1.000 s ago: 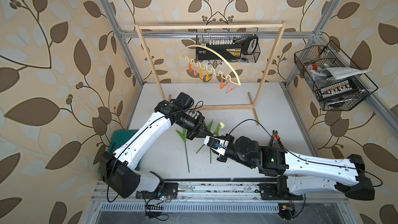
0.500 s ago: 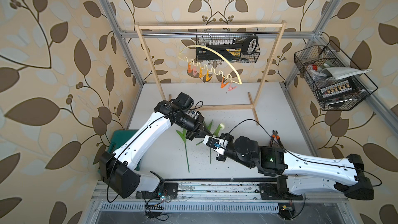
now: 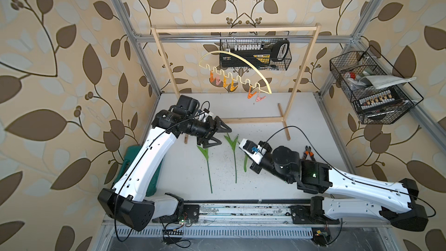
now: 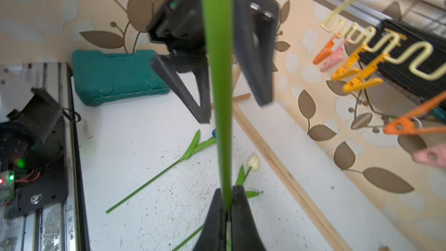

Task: Dry the flowers on a clothes hanger
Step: Pick up the flower at the center of the board, then open the clamp at the hanger.

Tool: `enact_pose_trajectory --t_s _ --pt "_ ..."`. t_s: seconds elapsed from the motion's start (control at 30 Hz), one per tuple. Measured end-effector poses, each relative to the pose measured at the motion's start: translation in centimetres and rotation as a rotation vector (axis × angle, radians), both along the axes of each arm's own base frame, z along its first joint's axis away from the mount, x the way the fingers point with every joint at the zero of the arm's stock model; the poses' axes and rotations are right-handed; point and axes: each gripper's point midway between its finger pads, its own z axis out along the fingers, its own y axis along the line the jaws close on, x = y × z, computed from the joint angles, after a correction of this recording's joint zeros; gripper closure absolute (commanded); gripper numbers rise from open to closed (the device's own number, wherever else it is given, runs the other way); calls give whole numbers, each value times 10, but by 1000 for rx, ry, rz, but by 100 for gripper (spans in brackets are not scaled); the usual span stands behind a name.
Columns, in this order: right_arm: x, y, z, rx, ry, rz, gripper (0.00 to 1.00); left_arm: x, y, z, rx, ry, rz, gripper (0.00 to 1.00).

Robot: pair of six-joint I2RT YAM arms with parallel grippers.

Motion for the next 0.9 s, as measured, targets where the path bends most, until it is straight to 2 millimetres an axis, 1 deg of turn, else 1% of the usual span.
enact_pose_trajectory --t_s 0.03,0.1,0.17,0.23,0.27,0.3,0.37,0.4,0.5,0.6,0.67,0.8,0.9 --pt "10 -17 4 45 21 -46 95 3 4 5 18 -65 10 22" --pt "28 -52 6 122 67 -141 95 6 10 11 41 -170 25 23" --pt "43 -82 2 183 123 -226 95 8 15 15 51 -288 32 28" --pt "53 -104 -9 221 183 -290 95 10 18 15 69 -379 33 31" --pt "58 -112 -17 236 219 -317 95 12 17 15 83 -427 30 31" --pt "62 -119 -24 243 250 -337 95 13 15 15 94 -463 23 31" --pt "68 -131 -41 261 324 -378 95 18 4 20 121 -563 -13 32" --pt "70 -136 -47 272 352 -391 95 19 -2 21 131 -602 -34 32" --pt "73 -146 -64 310 434 -416 95 23 -31 30 160 -735 -121 33" --pt "71 -146 -74 336 495 -411 94 31 -56 38 186 -875 -180 32" --pt "68 -142 -77 345 524 -394 94 38 -64 40 204 -942 -196 33" --pt "65 -136 -80 350 557 -360 94 58 -71 44 248 -1052 -190 35" --pt "64 -132 -85 344 582 -346 94 72 -78 48 274 -1122 -182 35"
